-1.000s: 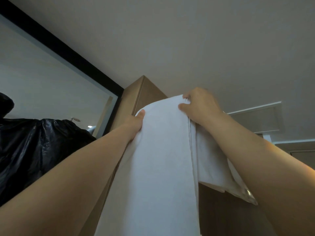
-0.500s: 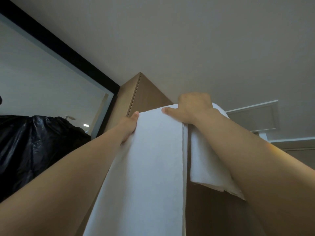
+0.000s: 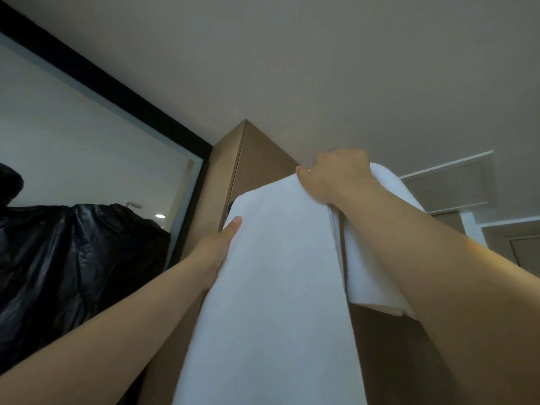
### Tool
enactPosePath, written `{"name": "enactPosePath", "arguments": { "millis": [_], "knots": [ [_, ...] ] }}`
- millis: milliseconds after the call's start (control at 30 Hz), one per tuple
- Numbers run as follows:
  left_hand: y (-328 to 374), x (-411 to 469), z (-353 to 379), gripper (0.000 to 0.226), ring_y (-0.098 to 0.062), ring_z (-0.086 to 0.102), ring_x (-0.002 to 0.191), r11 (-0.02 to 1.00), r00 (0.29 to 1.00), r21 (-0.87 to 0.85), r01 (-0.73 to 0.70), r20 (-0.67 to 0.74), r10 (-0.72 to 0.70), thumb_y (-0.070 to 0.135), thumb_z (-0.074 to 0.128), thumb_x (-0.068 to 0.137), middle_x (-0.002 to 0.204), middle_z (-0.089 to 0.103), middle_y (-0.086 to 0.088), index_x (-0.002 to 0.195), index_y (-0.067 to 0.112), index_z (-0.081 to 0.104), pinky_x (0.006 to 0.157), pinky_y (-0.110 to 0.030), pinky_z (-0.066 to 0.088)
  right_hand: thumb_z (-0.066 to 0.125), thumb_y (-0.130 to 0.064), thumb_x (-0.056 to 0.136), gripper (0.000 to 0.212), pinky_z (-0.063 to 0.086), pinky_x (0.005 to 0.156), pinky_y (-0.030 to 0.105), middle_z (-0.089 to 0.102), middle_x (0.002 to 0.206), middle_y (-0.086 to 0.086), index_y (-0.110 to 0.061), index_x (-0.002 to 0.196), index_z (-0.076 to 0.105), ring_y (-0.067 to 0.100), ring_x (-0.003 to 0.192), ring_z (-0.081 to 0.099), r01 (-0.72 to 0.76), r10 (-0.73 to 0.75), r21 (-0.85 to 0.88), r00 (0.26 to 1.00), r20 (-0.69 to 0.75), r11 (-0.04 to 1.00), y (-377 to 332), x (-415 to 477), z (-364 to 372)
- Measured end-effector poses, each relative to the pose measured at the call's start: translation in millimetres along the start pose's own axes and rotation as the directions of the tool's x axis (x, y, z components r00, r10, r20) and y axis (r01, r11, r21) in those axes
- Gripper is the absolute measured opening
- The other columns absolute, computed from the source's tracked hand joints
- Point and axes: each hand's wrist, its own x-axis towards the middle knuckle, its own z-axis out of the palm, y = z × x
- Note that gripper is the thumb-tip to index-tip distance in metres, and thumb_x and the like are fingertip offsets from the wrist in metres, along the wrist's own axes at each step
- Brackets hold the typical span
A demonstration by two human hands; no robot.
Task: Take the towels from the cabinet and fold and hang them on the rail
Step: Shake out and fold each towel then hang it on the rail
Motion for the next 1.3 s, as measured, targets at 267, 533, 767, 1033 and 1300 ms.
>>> {"name": "enactPosePath", "arguments": {
  "millis": [267, 533, 767, 1033, 1300],
  "knots": [
    [8, -4, 1, 0.07, -0.032, 0.057, 0.119, 0.99, 0.988, 0.118, -0.082, -0.118, 0.096, 0.059, 0.055, 0.089, 0.13, 0.06, -0.015, 0.13, 0.002, 0.056, 0.099, -0.038, 0.046, 0.051, -0.039, 0.093, 0.042, 0.038, 0.073, 0.036, 0.058, 0.12, 0.011, -0.011, 0.125, 0.05, 0.033, 0.102, 0.054, 0.011, 0.137, 0.457, 0.947, -0.29, 0.889, 8, -53, -17],
    [10, -8, 1, 0.069, -0.03, 0.062, 0.103, 0.991, 0.99, 0.12, -0.063, -0.12, 0.078, 0.061, 0.055, 0.088, 0.113, 0.066, -0.011, 0.127, 0.004, 0.058, 0.079, -0.034, 0.049, 0.063, -0.048, 0.089, 0.077, 0.037, 0.068, 0.017, 0.062, 0.12, -0.002, -0.027, 0.149, 0.021, 0.009, 0.092, 0.052, -0.006, 0.047, 0.711, 0.998, -0.038, 0.703, 3, -106, -1],
    [32, 4, 1, 0.077, -0.015, 0.051, 0.068, 0.99, 0.982, 0.132, -0.048, -0.176, 0.071, 0.071, 0.054, 0.082, 0.076, 0.052, 0.006, 0.131, 0.011, 0.055, 0.051, -0.027, 0.033, 0.065, -0.035, 0.09, 0.056, 0.039, 0.095, 0.031, 0.059, 0.133, -0.001, -0.028, 0.143, 0.045, 0.021, 0.123, 0.052, 0.112, -0.02, 0.606, 0.988, -0.156, 0.787, -2, -69, -13],
    [53, 30, 20, 0.071, -0.03, 0.061, 0.108, 0.975, 0.981, 0.188, -0.122, -0.13, 0.148, 0.07, 0.048, 0.087, 0.12, 0.064, -0.009, 0.137, 0.019, 0.053, 0.099, -0.043, 0.048, 0.064, -0.035, 0.089, 0.039, 0.037, 0.094, 0.036, 0.068, 0.11, 0.005, -0.02, 0.125, 0.063, 0.029, 0.113, 0.052, 0.161, -0.036, 0.462, 0.963, -0.267, 0.872, 8, -28, -15],
    [53, 52, 23, 0.079, -0.032, 0.056, 0.116, 0.948, 0.967, 0.286, -0.143, -0.164, 0.195, 0.068, 0.052, 0.086, 0.131, 0.059, -0.013, 0.138, 0.008, 0.05, 0.103, -0.042, 0.043, 0.046, -0.045, 0.093, 0.031, 0.031, 0.084, 0.036, 0.068, 0.1, 0.011, -0.016, 0.084, 0.05, 0.028, 0.089, 0.051, -0.013, 0.059, 0.257, 0.984, -0.171, 0.966, 3, -27, 9]
  ]
}}
